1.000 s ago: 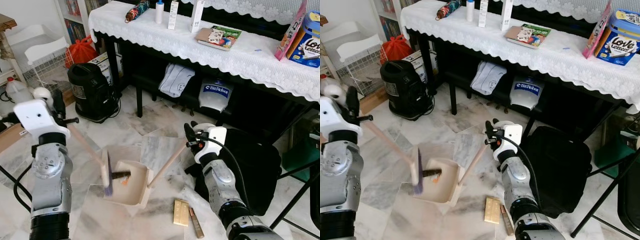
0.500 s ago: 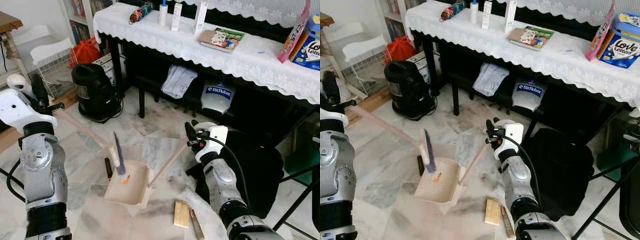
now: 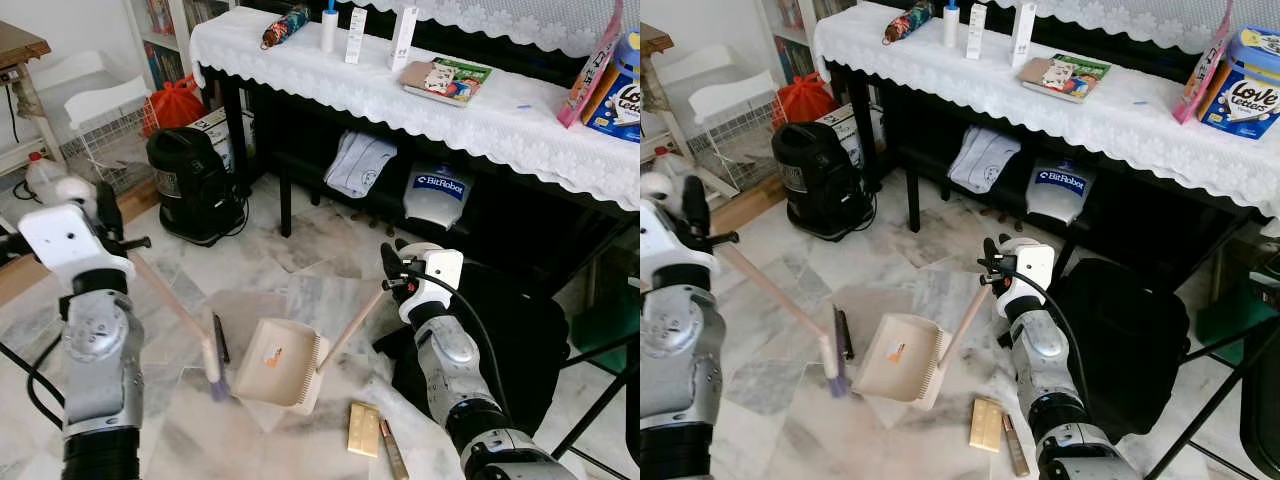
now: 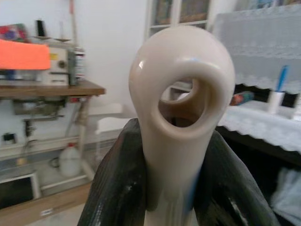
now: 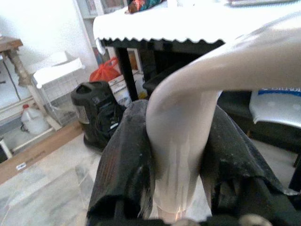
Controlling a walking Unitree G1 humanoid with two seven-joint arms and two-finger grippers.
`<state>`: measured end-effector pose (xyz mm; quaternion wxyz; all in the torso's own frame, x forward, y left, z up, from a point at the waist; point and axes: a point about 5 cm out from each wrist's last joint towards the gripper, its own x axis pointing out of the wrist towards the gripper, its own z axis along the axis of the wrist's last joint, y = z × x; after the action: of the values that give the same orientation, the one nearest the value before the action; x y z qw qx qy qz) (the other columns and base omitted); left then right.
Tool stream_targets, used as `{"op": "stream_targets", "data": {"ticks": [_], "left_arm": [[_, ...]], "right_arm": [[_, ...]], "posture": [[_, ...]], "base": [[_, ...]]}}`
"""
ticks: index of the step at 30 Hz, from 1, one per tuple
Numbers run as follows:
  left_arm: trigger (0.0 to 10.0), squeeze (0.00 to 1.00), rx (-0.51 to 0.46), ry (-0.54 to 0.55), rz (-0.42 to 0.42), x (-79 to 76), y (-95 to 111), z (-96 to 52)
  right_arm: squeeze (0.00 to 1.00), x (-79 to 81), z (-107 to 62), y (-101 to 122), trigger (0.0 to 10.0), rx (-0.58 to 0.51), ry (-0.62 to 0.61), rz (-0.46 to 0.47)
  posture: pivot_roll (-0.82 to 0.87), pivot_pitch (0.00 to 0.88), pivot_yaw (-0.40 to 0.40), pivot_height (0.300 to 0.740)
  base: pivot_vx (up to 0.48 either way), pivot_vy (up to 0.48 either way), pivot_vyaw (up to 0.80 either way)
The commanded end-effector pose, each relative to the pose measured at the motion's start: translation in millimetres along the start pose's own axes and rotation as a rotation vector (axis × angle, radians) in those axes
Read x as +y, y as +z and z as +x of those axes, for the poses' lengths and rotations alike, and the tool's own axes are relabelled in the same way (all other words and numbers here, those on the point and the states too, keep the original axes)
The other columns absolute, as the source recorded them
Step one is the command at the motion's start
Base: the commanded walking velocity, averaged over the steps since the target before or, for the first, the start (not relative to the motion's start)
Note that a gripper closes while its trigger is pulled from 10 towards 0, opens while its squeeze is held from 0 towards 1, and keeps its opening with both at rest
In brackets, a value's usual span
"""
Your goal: Sweep floor
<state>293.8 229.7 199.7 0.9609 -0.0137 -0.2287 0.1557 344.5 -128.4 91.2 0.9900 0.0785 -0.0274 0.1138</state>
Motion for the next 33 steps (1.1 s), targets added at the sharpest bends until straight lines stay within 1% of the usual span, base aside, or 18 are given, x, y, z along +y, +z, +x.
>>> {"op": "stream_targets", "data": {"ticks": [1,2,4,12,14,26,33], "left_arm": [[10.0,0.0,-0.06,-0.01,-0.008,-1.0,10.3,4.1],[10.0,0.0,-0.057,-0.012,-0.01,-1.9,9.4,3.6],[10.0,0.0,-0.053,-0.014,-0.01,-2.6,8.5,3.0],[10.0,0.0,-0.043,-0.02,-0.011,-4.2,5.3,1.6],[10.0,0.0,-0.042,-0.025,-0.014,-5.4,4.9,2.0],[10.0,0.0,-0.039,-0.03,-0.012,-6.8,4.2,1.8],[10.0,0.0,-0.039,-0.03,-0.011,-6.3,4.2,2.7]], "right_arm": [[0.0,2.7,9.5,20.0,10.0,-0.085,0.005,-0.006],[0.0,4.1,9.6,21.0,10.0,-0.095,0.008,-0.02],[0.0,5.6,10.0,21.7,10.0,-0.102,0.006,-0.019],[0.0,9.1,12.3,21.4,10.0,-0.093,-0.007,0.004],[0.0,8.6,12.6,20.9,10.0,-0.087,-0.014,0.015],[0.0,8.8,13.8,22.8,10.0,-0.094,-0.026,0.008],[0.0,9.8,14.1,23.4,10.0,-0.1,-0.031,0.003]], "posture": [[0.06,0.0,-0.046,0.74],[0.06,0.0,-0.047,0.74],[0.06,0.0,-0.046,0.74],[0.06,0.0,-0.041,0.74],[0.06,0.0,-0.041,0.74],[0.06,0.0,-0.038,0.74],[0.06,0.0,-0.036,0.74]], "base": [[0.0,0.476,-0.8],[0.0,0.476,0.0],[0.0,0.476,0.0],[0.0,0.476,0.0],[0.0,0.476,-0.79],[0.0,0.476,-0.76],[0.0,0.475,0.0]]}}
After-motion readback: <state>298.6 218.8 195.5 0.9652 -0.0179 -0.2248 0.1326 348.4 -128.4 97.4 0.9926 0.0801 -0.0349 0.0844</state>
